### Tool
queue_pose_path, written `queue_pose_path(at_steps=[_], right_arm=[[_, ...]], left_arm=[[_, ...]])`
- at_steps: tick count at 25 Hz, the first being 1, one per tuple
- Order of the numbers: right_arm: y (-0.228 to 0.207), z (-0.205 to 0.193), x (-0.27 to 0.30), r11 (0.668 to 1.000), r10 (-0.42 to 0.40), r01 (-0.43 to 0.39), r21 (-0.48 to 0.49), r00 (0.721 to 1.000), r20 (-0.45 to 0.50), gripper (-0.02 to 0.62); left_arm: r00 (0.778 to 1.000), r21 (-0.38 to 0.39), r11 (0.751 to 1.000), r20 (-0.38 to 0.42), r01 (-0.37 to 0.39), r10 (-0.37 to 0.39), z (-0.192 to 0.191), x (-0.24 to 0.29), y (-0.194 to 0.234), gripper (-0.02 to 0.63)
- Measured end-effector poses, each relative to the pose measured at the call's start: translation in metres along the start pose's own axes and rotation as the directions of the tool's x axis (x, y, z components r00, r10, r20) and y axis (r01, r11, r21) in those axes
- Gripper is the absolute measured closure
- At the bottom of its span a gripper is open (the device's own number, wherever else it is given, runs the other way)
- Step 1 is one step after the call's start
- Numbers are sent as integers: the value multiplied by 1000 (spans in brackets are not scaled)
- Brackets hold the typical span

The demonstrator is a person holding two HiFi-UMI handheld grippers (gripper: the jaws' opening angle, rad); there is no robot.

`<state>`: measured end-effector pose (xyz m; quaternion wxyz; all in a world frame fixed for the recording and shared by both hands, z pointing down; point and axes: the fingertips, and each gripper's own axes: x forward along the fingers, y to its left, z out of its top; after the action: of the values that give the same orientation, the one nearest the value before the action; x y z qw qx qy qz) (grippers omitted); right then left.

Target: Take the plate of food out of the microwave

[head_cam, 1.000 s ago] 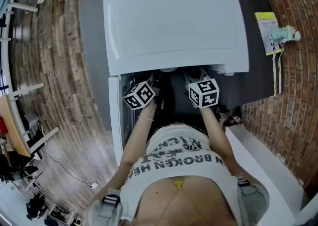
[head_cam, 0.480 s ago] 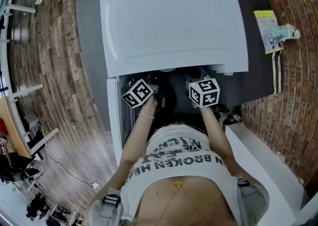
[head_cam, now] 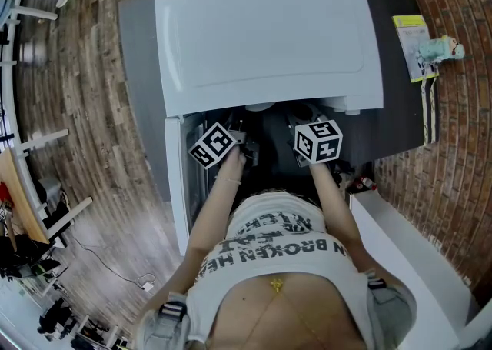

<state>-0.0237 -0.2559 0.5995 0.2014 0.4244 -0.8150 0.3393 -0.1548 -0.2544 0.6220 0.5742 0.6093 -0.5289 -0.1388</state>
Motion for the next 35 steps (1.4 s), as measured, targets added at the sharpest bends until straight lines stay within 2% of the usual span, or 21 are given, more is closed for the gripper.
queue_pose_path(at_steps=[12,16,22,32,35], right_arm=[[3,-10,-6,986,106,-105,128,994,7,583],[6,-13,-4,975,150,-148,168,989,2,504],[11,-13,5,948,211,-207,241,977,11,456],[9,-15,25,883,266,-257,392,963,31,456],[5,-19,29,880,259,-246,407,966,25,473]], left_arm=[[999,-73,997,37,-16,19,-12,-15,2,565],[999,-94,995,40,-23,27,-18,-19,5,566],[999,-111,994,37,-25,30,-19,-25,7,568],[999,-124,992,24,-24,28,-20,-28,7,568],[999,-118,993,19,-24,27,-21,-28,8,568]])
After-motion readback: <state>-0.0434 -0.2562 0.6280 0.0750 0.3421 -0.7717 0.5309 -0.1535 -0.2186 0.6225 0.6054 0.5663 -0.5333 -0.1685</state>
